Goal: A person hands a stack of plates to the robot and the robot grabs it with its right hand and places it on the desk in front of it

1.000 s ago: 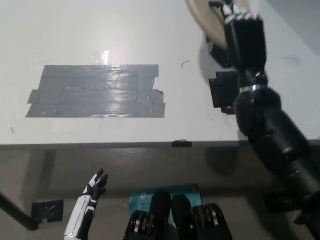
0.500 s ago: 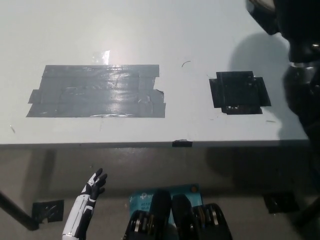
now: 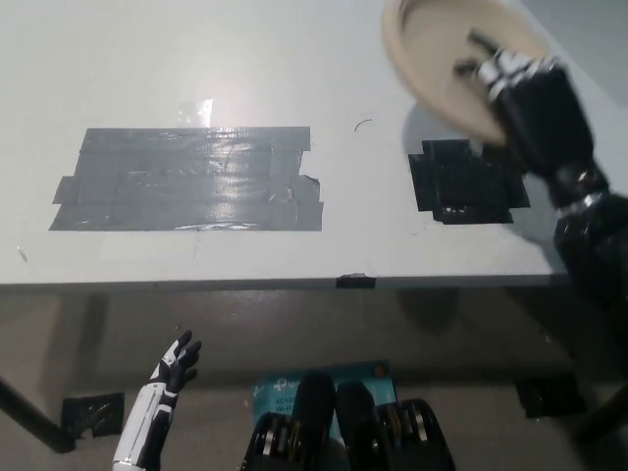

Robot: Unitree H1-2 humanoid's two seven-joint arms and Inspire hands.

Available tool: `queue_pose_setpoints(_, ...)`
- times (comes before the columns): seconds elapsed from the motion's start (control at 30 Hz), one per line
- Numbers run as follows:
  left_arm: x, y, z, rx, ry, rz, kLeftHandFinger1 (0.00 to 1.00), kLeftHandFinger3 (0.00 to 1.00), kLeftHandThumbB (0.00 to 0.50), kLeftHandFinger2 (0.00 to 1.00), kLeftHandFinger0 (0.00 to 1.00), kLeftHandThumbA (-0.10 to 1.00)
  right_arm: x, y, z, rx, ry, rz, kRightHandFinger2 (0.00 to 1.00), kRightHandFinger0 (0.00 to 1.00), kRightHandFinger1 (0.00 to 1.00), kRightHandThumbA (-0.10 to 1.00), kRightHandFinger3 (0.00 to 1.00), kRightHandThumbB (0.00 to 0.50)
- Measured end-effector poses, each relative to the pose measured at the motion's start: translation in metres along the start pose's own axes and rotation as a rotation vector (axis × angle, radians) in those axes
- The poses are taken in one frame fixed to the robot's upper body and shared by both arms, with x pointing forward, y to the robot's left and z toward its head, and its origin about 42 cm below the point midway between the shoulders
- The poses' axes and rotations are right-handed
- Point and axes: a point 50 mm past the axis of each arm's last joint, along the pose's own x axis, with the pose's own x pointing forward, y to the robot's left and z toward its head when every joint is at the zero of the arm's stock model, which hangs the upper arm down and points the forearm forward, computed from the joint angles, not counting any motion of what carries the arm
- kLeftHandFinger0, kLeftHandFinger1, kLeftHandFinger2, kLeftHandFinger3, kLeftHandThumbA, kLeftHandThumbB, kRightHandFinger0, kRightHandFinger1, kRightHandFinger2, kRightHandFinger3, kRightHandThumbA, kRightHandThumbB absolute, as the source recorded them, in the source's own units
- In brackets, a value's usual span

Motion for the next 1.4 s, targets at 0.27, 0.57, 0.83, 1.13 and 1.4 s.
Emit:
queue_pose_setpoints(0.27,0.001,0.0,0.001,-0.001,-0.003,0.001,1.0,1.0,0.195,1.0,0.99,1.0,-0.02,0.033,0.01,0.032,0.004,0.173,0.91,0.03,0.46,-0.1,0.79,0.208)
queue_pose_setpoints(0.57,0.001,0.0,0.0,-0.001,0.002,0.001,1.0,1.0,0.179,0.99,0.97,1.0,-0.022,0.034,0.018,0.035,0.021,0.308,1.0,1.0,1.0,0.69,1.0,0.5)
queue_pose_setpoints(0.83,0.001,-0.001,-0.003,-0.002,0.012,-0.001,1.0,1.0,0.194,0.99,0.96,1.0,-0.018,0.02,0.031,0.088,0.037,0.388,1.0,1.0,1.0,0.87,1.0,0.5)
queue_pose_setpoints(1.13,0.001,-0.001,-0.005,-0.003,0.022,-0.002,0.99,1.0,0.192,1.0,0.96,1.0,-0.007,-0.01,0.032,0.231,0.077,0.422,1.0,1.0,1.0,0.91,1.0,0.5)
queue_pose_setpoints(1.4,0.001,-0.002,-0.006,-0.004,0.029,-0.003,0.99,1.0,0.188,1.0,0.94,1.0,-0.006,-0.015,0.032,0.379,0.111,0.477,1.0,1.0,1.0,1.0,1.0,0.5)
